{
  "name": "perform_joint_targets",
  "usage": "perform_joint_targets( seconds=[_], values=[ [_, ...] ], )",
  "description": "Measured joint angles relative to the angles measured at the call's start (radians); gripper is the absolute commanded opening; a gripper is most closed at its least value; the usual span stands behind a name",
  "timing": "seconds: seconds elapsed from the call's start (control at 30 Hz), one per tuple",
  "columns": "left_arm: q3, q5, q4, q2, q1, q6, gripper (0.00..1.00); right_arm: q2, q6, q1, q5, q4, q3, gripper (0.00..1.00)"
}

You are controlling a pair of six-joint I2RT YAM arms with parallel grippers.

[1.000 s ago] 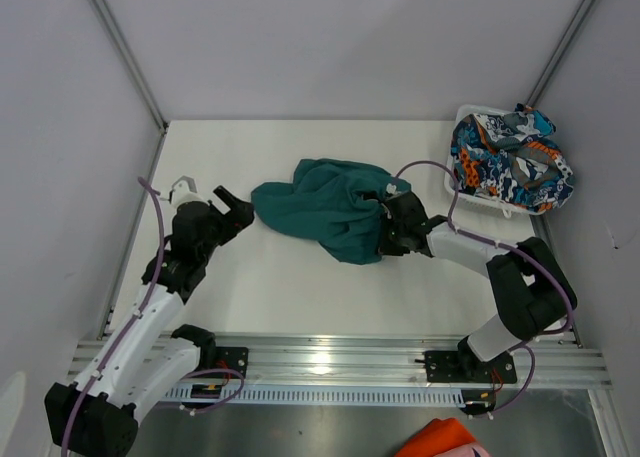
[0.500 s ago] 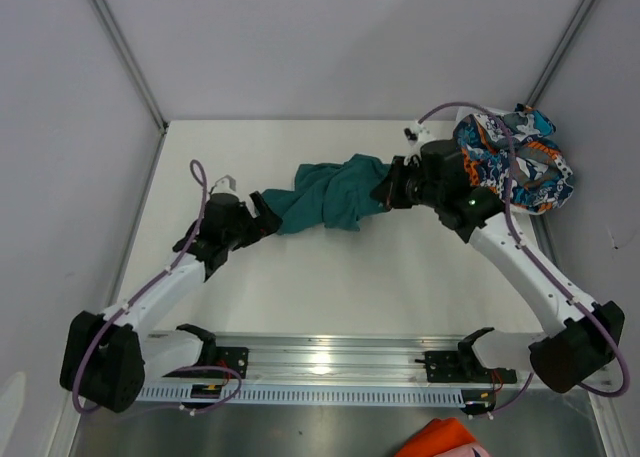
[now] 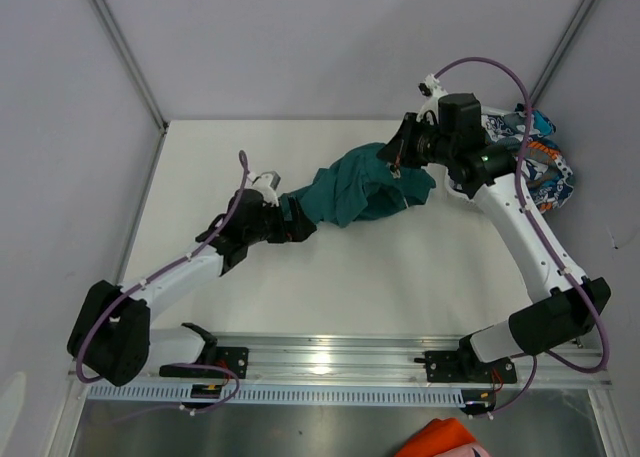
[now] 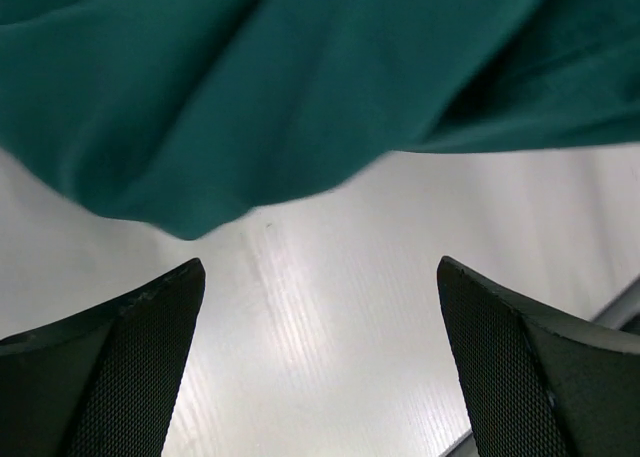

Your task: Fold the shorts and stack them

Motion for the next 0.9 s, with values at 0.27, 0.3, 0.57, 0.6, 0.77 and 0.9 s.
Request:
perform_joint_targets(
  seconds=[0.27,0.3,0.57,0.6,0.77,0.9],
  values=[
    [0.021,-0.061,0.1,0.048,-0.097,0.151,0.99,0.017,-0.011,-0.003,-0.032,-0.018,0.047,0.0],
    [0.042,-0.096,0.092,0.081,-0.1,0.166,0.99,0.018,-0.013,-0.003,-0.037,-0.021,0.047,0.0],
    [0.272,-0.351,0.031,0.322,-0.099,0.227,0.99,0.018,-0.019,-0.003,-0.06,-0.03,0.047,0.0],
    [0.294,-0.364,0.031,0.341,-0.099,0.238,0.9,0.018,-0.019,-0.003,-0.061,-0.031,0.047,0.0],
    [0.424,-0.363,-0.008,0.468,-0.098,0.304,0.01,0.018,-0.026,-0.003,-0.064,-0.04,0.047,0.0],
    [0.494,-0.332,-0.061,0.536,-0.088,0.328,0.0,0.016,-0.026,-0.003,-0.068,-0.044,0.042,0.0]
  ],
)
